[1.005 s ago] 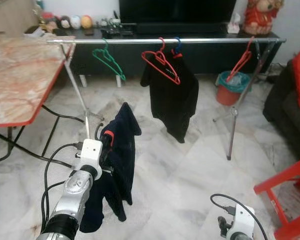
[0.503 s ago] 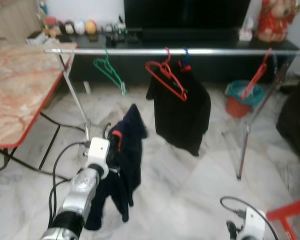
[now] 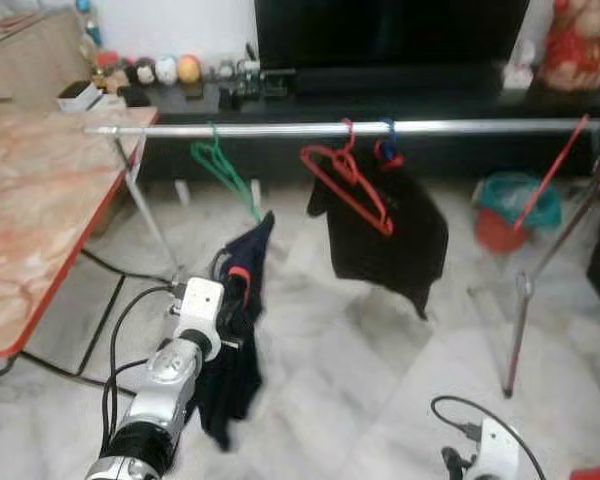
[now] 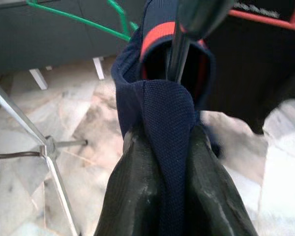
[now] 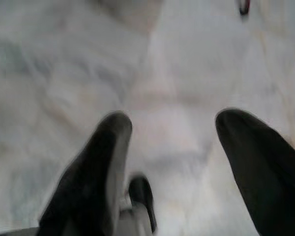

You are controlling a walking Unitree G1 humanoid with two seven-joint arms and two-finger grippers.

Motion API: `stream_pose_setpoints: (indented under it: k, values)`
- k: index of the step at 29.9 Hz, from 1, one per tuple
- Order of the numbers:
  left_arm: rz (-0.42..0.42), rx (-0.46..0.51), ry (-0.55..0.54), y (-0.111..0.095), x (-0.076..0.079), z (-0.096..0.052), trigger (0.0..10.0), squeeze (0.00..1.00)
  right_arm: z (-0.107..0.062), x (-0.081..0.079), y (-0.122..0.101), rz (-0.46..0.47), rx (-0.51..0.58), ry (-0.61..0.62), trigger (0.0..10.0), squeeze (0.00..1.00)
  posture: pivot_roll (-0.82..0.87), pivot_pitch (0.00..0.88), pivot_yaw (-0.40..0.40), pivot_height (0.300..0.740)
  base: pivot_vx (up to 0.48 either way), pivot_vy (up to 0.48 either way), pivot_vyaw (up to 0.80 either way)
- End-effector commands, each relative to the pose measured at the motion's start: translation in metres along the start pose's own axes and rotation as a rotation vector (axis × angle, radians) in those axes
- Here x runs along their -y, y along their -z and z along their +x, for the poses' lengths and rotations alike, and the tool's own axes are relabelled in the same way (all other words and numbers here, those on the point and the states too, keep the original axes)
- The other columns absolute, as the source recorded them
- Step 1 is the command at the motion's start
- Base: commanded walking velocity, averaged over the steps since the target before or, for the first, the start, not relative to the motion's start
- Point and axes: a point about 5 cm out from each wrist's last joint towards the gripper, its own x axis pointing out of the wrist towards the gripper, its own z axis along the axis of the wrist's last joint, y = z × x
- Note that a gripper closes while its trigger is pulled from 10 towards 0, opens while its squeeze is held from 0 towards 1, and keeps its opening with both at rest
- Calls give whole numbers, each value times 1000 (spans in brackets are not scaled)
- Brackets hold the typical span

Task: Hang hanger

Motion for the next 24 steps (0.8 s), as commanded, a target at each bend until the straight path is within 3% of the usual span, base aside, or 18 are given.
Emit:
stream_pose_setpoints:
  k: [1,9,14,24]
  values:
    - [19,21,-37,-5,-13,-2,10000,0,1,-14,4,7,-15,-27,10000,0,57,0,24,740,390,0,0]
    - [18,17,-31,-3,-9,-2,10000,0,0,-20,9,7,-29,-35,10000,0,53,0,21,740,369,0,0]
    - [3,13,0,-1,-8,-4,10000,0,0,-20,9,4,-33,-39,10000,0,58,0,18,740,0,0,0]
    - [86,-101,288,15,8,-19,10000,0,0,-18,7,-5,-29,-46,10000,0,63,0,20,740,0,0,0]
